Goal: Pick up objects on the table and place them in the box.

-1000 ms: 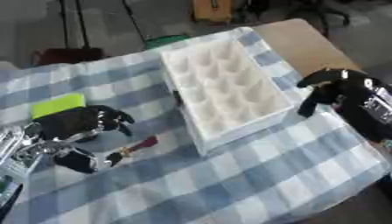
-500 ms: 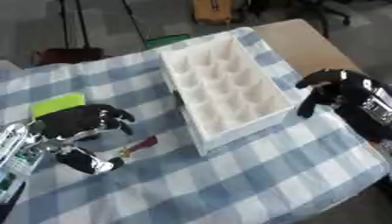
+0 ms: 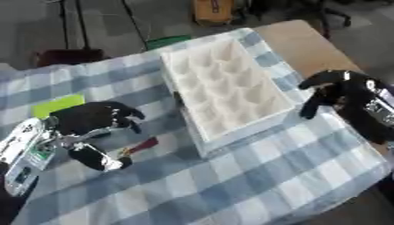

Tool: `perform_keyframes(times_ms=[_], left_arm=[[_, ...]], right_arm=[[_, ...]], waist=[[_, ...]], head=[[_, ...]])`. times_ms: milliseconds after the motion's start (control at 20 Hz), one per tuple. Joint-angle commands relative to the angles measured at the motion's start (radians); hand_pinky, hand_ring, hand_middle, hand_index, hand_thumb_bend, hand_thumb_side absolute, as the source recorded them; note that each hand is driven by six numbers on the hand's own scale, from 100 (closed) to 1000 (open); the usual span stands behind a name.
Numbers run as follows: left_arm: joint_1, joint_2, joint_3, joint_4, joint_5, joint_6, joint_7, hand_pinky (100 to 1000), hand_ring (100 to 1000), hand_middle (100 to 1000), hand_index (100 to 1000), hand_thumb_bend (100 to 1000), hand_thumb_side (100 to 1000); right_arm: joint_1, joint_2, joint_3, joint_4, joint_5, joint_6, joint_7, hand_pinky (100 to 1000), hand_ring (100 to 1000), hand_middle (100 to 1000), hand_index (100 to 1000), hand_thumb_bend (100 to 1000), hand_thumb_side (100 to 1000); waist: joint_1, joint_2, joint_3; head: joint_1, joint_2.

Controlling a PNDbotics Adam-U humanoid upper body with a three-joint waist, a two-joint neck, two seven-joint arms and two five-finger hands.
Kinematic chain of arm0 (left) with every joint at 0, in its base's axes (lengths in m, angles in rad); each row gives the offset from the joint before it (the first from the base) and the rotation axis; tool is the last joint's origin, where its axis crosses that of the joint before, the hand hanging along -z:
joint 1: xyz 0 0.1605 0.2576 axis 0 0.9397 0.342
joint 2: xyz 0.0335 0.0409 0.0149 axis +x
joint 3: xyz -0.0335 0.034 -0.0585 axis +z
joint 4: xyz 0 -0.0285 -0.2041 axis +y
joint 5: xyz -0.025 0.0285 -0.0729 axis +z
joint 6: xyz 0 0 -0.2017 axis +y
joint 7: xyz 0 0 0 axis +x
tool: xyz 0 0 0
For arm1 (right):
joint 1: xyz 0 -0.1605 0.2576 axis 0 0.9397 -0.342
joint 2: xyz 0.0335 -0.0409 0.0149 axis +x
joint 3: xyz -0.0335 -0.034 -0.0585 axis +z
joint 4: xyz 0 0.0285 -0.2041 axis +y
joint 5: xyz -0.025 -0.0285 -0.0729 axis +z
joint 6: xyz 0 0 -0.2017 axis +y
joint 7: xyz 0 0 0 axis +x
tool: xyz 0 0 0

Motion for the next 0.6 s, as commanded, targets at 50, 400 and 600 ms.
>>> perform_keyframes(times_ms=[50, 400, 600], left_arm=[[-0.030, -0.008, 0.008, 0.047, -0.049, -0.006, 0.013, 947, 908, 893, 797, 447, 467], [-0.044, -0.036, 0.022, 0.147, -0.126, -0.013, 0.063, 943, 906, 887, 786, 426, 484], [-0.046, -0.045, 0.028, 0.174, -0.142, -0.005, 0.093, 930, 892, 867, 761, 282, 425]], right_arm=[[-0.007, -0.010, -0.002, -0.018, -0.001, -0.002, 0.006, 577, 524, 751, 817, 100, 771], [-0.008, -0.008, -0.001, -0.018, -0.001, -0.001, 0.008, 577, 524, 751, 818, 100, 771], [-0.008, -0.006, -0.001, -0.018, -0.001, -0.001, 0.009, 577, 524, 751, 818, 100, 771]], waist=[[-0.004, -0.019, -0.004], [-0.004, -0.018, -0.008], [-0.005, -0.018, -0.009]], head=[[0.003, 0.009], [0.002, 0.009], [0.002, 0.009]])
